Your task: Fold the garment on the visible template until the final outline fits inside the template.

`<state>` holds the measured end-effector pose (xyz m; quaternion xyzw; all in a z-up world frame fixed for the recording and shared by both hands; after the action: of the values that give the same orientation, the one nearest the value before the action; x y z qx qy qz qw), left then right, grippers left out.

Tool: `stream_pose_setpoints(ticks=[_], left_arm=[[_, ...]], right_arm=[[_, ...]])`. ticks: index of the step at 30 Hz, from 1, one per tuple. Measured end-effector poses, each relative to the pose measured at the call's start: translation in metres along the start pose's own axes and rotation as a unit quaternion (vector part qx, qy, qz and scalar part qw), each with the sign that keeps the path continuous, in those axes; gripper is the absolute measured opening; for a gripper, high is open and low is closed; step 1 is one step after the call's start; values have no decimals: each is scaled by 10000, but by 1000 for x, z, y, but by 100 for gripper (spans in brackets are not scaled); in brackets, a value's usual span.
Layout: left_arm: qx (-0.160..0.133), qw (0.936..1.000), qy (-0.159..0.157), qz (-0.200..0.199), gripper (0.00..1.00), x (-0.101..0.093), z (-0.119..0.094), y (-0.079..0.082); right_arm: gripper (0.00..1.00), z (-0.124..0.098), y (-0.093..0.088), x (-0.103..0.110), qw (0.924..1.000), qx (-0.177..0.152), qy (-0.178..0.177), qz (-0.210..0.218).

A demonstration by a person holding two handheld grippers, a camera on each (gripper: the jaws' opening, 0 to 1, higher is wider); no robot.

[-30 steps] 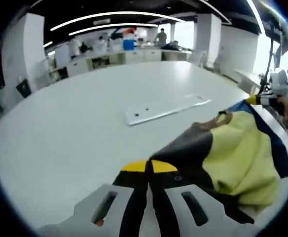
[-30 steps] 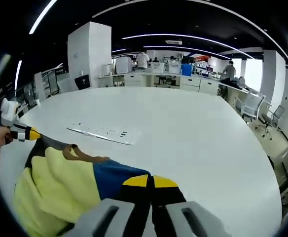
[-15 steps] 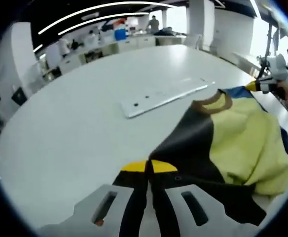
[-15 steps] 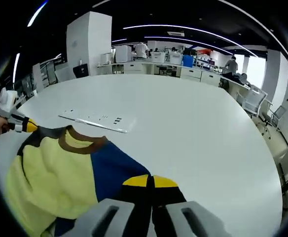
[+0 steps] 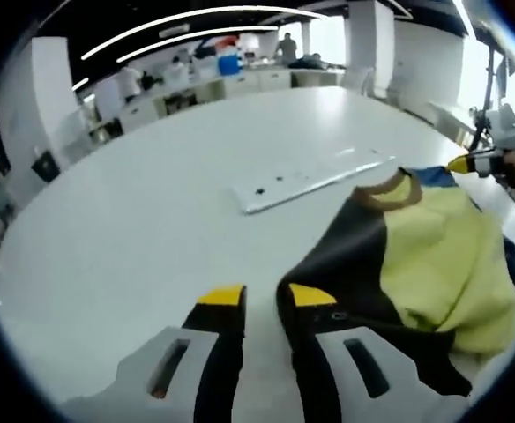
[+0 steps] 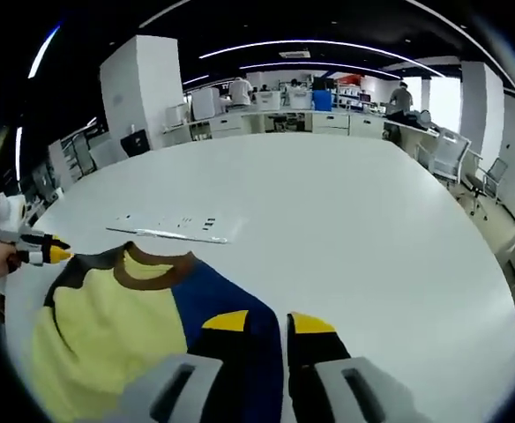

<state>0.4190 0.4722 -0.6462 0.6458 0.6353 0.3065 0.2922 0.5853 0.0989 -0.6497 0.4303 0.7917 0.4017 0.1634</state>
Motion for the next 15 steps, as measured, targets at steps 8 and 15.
stream_pose_setpoints(ticks=[8, 15], left_arm=[[-305, 9995, 90, 12, 38, -8, -33, 0], [-614, 9980, -115, -125, 55, -26, -52, -5]], right_arm=[[45, -29, 8, 16, 9998, 19, 207, 48], [64, -51, -3, 32, 9977, 270, 586, 187]])
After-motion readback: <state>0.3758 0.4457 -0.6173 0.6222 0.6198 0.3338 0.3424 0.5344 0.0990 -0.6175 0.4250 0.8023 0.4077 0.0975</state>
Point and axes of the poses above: the point that each gripper's makers call its tool centre point, and the gripper's own axes: z roughly forward along the fingers, x roughly to its left, y roughly out of its top, the point moved 6 cm from there along -z, roughly backward along the fingers, and after that the axes turned 2 degrees about -y, right-handed, at the moved point
